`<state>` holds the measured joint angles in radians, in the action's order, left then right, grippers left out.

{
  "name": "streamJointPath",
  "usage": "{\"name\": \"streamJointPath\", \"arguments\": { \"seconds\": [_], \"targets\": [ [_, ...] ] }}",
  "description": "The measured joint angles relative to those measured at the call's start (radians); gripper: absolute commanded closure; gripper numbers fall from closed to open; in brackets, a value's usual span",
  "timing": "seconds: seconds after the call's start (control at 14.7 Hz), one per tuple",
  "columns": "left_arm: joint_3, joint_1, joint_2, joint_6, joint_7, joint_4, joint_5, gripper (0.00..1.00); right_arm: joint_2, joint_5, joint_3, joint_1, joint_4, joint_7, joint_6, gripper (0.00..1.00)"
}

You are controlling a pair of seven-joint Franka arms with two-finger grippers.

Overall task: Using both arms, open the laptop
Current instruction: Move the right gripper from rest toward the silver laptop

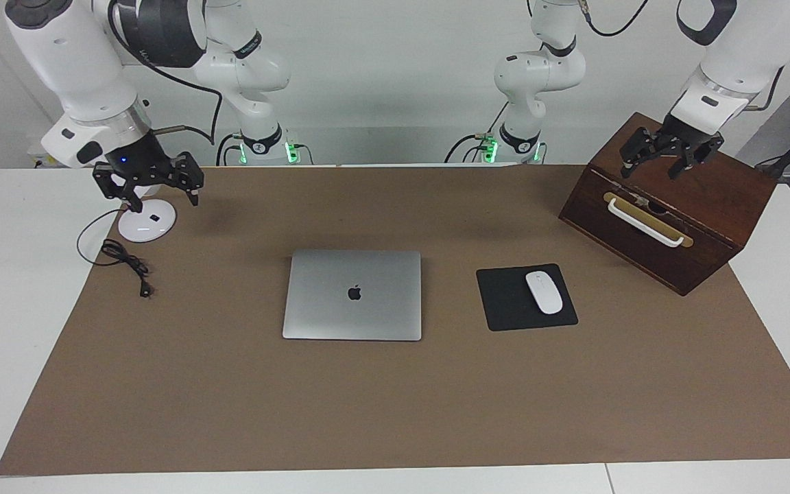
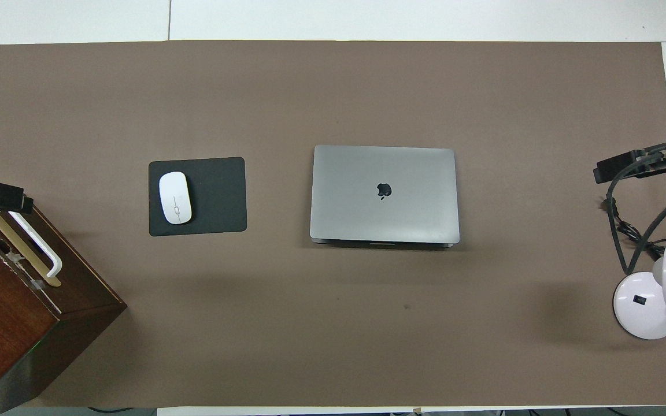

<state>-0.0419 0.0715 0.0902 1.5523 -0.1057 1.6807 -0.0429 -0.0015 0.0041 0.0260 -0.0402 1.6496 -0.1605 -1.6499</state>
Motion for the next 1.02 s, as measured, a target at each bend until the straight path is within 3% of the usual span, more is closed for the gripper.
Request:
{"name": "streamJointPath", "arguments": {
  "seconds": [1.02],
  "targets": [
    [-0.004,-0.001,0.005,0.000,0.004,0.000,0.000,0.00,-0.007,0.013,0.007,0.043,0.030,0.000,0.000,0.00]
  ]
}}
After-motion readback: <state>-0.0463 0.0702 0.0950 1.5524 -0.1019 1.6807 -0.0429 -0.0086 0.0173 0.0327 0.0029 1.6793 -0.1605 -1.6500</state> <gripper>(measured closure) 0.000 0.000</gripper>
